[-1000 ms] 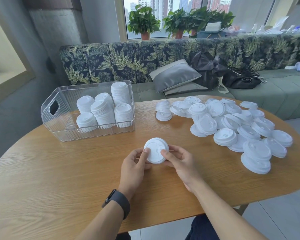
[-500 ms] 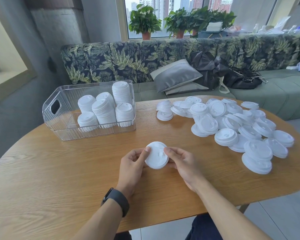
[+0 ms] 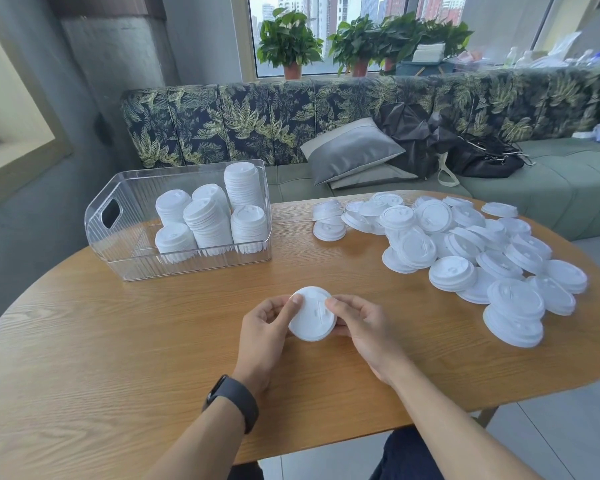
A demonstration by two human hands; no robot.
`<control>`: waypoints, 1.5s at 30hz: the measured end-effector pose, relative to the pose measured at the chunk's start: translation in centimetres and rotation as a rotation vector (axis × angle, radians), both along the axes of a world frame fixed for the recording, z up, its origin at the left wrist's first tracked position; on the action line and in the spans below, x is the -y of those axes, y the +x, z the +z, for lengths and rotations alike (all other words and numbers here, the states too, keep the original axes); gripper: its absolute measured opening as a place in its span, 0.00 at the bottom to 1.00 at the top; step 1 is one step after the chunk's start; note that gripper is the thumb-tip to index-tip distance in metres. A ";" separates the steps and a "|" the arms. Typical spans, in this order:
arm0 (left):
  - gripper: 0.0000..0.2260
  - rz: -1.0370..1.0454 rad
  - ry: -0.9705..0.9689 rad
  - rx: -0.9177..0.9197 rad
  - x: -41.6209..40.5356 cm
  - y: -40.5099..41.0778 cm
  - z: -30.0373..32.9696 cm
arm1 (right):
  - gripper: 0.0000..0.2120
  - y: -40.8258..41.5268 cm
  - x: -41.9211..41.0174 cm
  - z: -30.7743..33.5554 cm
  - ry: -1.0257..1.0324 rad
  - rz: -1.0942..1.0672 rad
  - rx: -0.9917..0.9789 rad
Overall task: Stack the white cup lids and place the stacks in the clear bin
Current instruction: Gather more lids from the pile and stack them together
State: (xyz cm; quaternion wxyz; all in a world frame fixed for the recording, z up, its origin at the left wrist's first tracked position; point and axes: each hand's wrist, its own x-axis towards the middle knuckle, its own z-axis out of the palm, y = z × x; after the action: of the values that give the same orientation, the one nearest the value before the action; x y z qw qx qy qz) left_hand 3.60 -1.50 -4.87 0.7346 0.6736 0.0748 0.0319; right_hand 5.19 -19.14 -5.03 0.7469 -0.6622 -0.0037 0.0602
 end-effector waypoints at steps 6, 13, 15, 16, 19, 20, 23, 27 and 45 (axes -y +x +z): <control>0.16 -0.003 0.014 0.014 0.0 -0.1 0.0 | 0.15 -0.2 -0.8 0.0 -0.049 -0.018 0.032; 0.15 0.007 0.031 0.009 -0.1 -0.1 -0.2 | 0.11 -0.4 -0.4 0.2 -0.065 0.006 0.063; 0.15 0.011 0.032 0.011 -0.1 -0.2 -0.1 | 0.11 -0.3 -0.4 0.2 -0.068 0.005 0.057; 0.15 0.011 0.033 0.012 -0.1 -0.2 -0.1 | 0.11 -0.3 -0.4 0.2 -0.070 0.003 0.052; 0.16 -0.001 0.027 0.009 0.1 -0.3 0.0 | 0.10 -0.1 -0.4 0.1 -0.062 -0.025 0.035; 0.18 -0.009 0.022 0.007 0.1 -0.3 0.2 | 0.10 -0.1 -0.4 0.0 -0.044 -0.052 0.022; 0.21 -0.033 0.045 0.008 0.3 -0.4 0.6 | 0.12 0.3 -0.4 -0.2 0.053 -0.165 -0.035; 0.20 -0.053 0.058 -0.018 0.5 -0.2 0.6 | 0.14 0.4 0.0 -0.1 0.151 -0.211 -0.068; 0.13 0.000 0.008 -0.019 0.3 -0.1 0.0 | 0.15 0.2 0.7 0.3 0.221 -0.062 -0.063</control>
State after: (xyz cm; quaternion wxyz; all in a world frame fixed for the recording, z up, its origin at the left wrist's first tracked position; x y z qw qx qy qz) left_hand 3.55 -1.76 -4.86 0.7312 0.6768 0.0814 0.0259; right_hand 5.35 -19.88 -4.72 0.8166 -0.5734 0.0336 0.0573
